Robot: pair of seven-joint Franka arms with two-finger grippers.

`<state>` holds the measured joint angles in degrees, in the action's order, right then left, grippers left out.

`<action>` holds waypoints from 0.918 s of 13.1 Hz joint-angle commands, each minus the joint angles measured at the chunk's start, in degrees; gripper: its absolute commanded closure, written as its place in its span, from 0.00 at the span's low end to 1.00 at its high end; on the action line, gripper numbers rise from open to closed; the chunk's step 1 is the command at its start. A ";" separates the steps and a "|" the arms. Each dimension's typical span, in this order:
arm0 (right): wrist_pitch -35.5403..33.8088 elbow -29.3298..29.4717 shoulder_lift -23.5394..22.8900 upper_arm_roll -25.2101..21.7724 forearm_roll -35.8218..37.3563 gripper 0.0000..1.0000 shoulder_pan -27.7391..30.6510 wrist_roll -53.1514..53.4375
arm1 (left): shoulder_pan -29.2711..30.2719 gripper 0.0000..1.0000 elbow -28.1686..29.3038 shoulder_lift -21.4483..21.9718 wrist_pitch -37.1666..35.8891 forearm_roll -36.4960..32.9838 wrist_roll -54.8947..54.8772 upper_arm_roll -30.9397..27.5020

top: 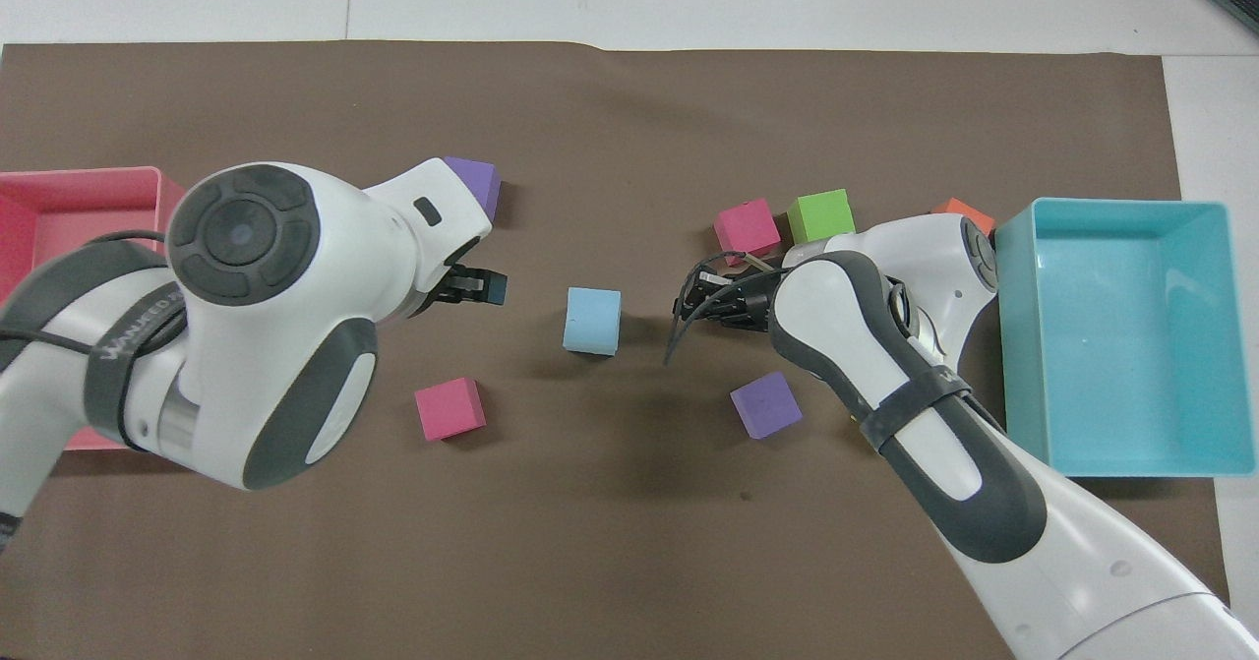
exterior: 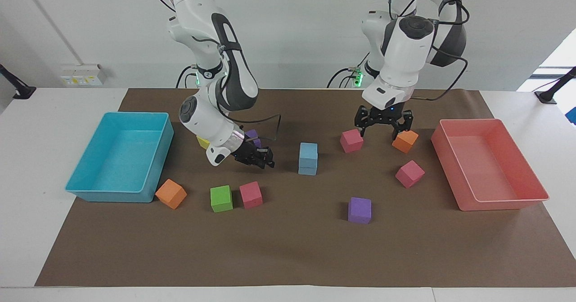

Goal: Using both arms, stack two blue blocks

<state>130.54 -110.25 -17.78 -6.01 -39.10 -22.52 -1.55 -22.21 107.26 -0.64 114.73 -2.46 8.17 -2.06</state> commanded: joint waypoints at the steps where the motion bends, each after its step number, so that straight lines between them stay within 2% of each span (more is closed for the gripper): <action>1: -0.37 0.12 3.18 0.48 10.93 0.00 2.03 0.32 | 4.09 0.00 1.21 3.28 -2.84 0.96 -4.29 0.57; 3: -1.77 0.91 5.20 0.48 18.58 0.00 3.70 0.32 | 8.04 0.00 -2.38 3.45 -7.39 3.42 -8.85 0.48; 5: -7.37 3.18 7.05 0.56 24.75 0.00 5.72 0.41 | 10.77 0.00 -7.30 3.10 -12.58 3.52 -14.04 0.39; 8: -18.63 8.02 8.80 0.56 29.68 0.00 9.15 0.50 | 14.21 0.00 -16.26 1.44 -19.88 4.04 -16.52 0.39; 11: -23.91 8.03 11.53 0.56 31.88 0.00 12.31 0.41 | 17.11 0.00 -25.05 -2.33 -27.27 5.80 -16.35 0.30; 12: -25.15 8.03 12.32 0.56 33.02 0.00 13.37 0.41 | 17.29 0.00 -26.21 -2.78 -28.33 5.80 -16.35 0.30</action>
<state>107.51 -102.14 -6.94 -6.20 -8.52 -11.21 -1.46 -6.33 86.79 0.11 90.11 2.07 -7.26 -2.32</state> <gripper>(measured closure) 0.000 0.000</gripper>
